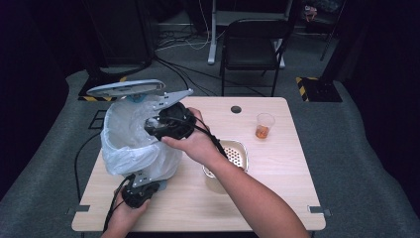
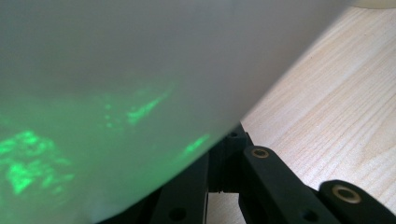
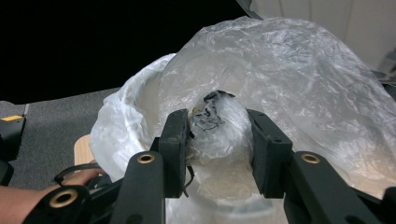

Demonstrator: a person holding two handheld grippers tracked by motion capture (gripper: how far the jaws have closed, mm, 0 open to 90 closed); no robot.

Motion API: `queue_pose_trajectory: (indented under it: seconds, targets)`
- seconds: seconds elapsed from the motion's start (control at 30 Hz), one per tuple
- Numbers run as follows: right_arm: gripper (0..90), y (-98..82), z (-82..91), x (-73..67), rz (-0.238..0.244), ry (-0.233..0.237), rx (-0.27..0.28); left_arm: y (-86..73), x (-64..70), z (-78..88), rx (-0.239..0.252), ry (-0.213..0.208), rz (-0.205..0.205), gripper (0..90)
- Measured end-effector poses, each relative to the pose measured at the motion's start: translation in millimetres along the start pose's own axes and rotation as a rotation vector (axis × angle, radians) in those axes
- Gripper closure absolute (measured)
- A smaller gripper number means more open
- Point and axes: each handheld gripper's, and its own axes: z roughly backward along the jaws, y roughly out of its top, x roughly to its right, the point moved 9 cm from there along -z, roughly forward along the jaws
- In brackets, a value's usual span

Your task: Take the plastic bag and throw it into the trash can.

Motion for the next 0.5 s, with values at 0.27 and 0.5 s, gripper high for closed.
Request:
queue_pose_trajectory:
  seconds: [0.27,0.5]
  targets:
    - [61.4,8.0,-17.2,-5.2,0.012,0.003,-0.002,-0.1,-0.1,0.0,-0.001,0.001,-0.001,90.0]
    - [61.2,8.7,-36.2,-0.3,-0.004,-0.024,-0.018,0.0,0.2,0.1,0.003,-0.001,-0.003,90.0]
